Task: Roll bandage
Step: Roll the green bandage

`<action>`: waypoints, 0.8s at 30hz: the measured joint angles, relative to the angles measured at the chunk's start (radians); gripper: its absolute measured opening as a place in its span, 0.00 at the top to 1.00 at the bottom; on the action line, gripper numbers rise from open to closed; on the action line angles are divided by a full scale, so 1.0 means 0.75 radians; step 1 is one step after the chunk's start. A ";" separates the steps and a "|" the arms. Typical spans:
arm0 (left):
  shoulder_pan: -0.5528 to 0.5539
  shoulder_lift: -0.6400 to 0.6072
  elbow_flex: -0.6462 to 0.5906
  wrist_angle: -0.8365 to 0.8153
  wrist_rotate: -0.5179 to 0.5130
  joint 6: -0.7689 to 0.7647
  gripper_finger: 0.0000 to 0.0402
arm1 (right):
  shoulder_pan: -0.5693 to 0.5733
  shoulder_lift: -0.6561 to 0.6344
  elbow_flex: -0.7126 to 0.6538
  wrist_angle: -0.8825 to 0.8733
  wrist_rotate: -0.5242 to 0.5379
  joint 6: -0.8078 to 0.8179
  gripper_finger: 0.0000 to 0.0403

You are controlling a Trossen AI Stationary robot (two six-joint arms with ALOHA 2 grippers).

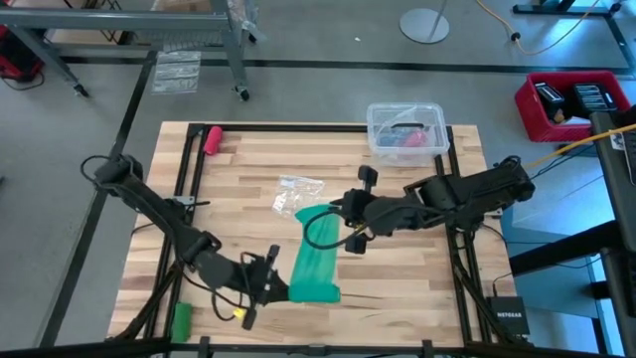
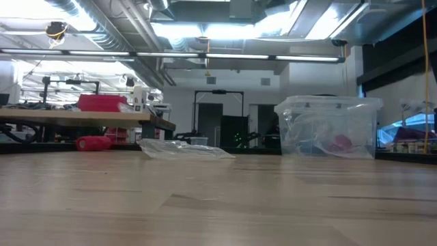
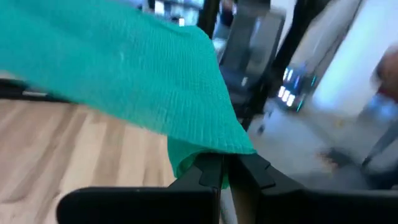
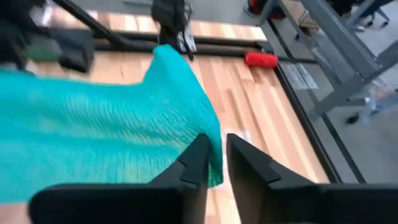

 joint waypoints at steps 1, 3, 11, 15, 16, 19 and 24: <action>0.001 -0.013 0.010 0.004 0.002 -0.023 0.98 | -0.003 0.000 -0.019 0.002 0.001 0.000 0.83; 0.008 -0.037 0.022 -0.002 0.012 -0.066 0.98 | -0.004 0.001 -0.055 0.001 0.019 -0.001 0.78; 0.032 -0.146 0.034 -0.053 0.021 -0.178 0.98 | 0.025 -0.027 -0.077 -0.072 0.093 -0.039 0.58; 0.060 -0.155 0.033 -0.073 0.021 -0.140 0.98 | 0.026 -0.052 -0.076 -0.108 0.103 -0.009 0.49; 0.069 -0.155 0.033 -0.073 0.021 -0.138 0.98 | 0.025 -0.052 -0.076 -0.131 0.101 -0.003 0.46; 0.106 -0.156 0.033 -0.073 0.021 -0.151 0.98 | 0.024 -0.056 -0.077 -0.243 0.087 -0.009 0.41; 0.147 -0.156 0.033 -0.072 0.025 -0.241 0.98 | 0.044 -0.178 -0.078 -0.580 0.063 0.176 0.38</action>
